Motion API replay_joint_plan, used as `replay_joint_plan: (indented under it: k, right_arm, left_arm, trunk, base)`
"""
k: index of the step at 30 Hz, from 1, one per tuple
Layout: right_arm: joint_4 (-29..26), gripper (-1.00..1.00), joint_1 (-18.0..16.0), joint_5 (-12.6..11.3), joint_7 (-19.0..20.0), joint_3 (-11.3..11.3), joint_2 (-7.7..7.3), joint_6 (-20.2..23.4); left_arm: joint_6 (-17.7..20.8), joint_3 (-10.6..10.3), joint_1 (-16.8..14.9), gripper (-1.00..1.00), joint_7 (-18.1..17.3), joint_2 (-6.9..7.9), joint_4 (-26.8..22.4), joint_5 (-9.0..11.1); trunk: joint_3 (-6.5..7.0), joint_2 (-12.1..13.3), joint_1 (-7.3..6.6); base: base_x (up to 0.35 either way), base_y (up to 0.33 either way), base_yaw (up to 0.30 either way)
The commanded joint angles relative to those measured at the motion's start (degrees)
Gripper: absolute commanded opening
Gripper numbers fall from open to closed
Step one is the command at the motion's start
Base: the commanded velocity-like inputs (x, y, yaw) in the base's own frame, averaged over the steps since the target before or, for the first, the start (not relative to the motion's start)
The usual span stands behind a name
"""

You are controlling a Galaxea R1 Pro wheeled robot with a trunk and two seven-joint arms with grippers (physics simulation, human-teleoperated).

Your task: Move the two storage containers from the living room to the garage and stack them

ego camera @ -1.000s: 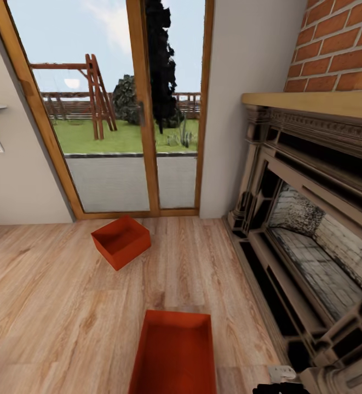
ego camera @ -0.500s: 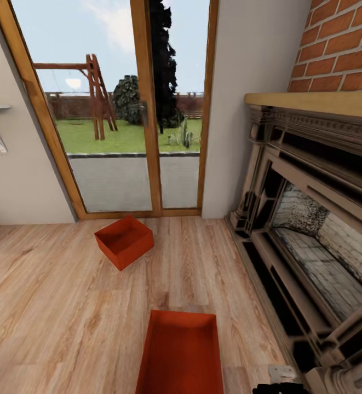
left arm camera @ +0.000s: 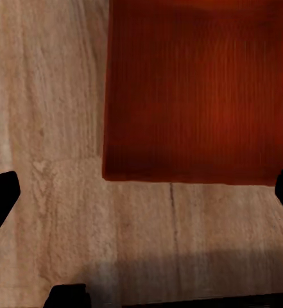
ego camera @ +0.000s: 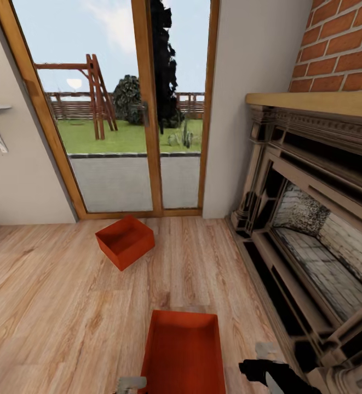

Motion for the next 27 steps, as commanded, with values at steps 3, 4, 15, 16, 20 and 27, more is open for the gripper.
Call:
replay_joint_plan:
  k: [3,4,15,16,20,27]
  right_arm:
    - [-10.77,1.0,-0.03,-0.54,-3.16,0.27,2.76,8.4]
    - [-12.48,1.0,-0.04,-0.56,-5.06,0.27,3.61,12.83]
    - [-18.32,1.0,-0.21,-1.15,-16.39,0.08,7.73,34.74]
    - [-18.43,1.0,-0.21,-1.18,-16.41,0.06,7.75,34.83]
    - [-18.48,1.0,-0.22,-1.37,-16.33,-0.03,7.8,35.15]
    - [-18.42,1.0,-0.22,-1.38,-16.05,-0.01,7.8,35.15]
  left_arm:
    - [7.95,-0.17,-8.21,1.0,0.12,-0.02,-0.53,-0.31]
    - [10.54,-0.17,-10.28,1.0,0.13,-0.02,-0.57,-0.33]
    - [24.71,-0.07,-17.19,1.0,0.11,0.11,-0.65,-0.09]
    - [24.77,-0.04,-17.16,1.0,0.1,0.12,-0.65,-0.05]
    - [25.0,0.04,-16.91,1.0,-0.02,0.21,-0.65,0.08]
    - [25.02,-0.01,-16.89,1.0,0.04,0.16,-0.65,0.12]
  trunk:
    - [-0.07,-0.03,0.0]
    - [-0.07,-0.03,0.0]
    - [-0.07,-0.03,0.0]
    - [-0.07,-0.03,0.0]
    - [-0.07,-0.03,0.0]
    - [-0.07,-0.03,0.0]
  base:
    - [0.0,0.0,0.0]
    - [0.0,0.0,0.0]
    - [0.0,0.0,0.0]
    - [0.0,0.0,0.0]
    - [0.0,0.0,0.0]
    - [0.0,0.0,0.0]
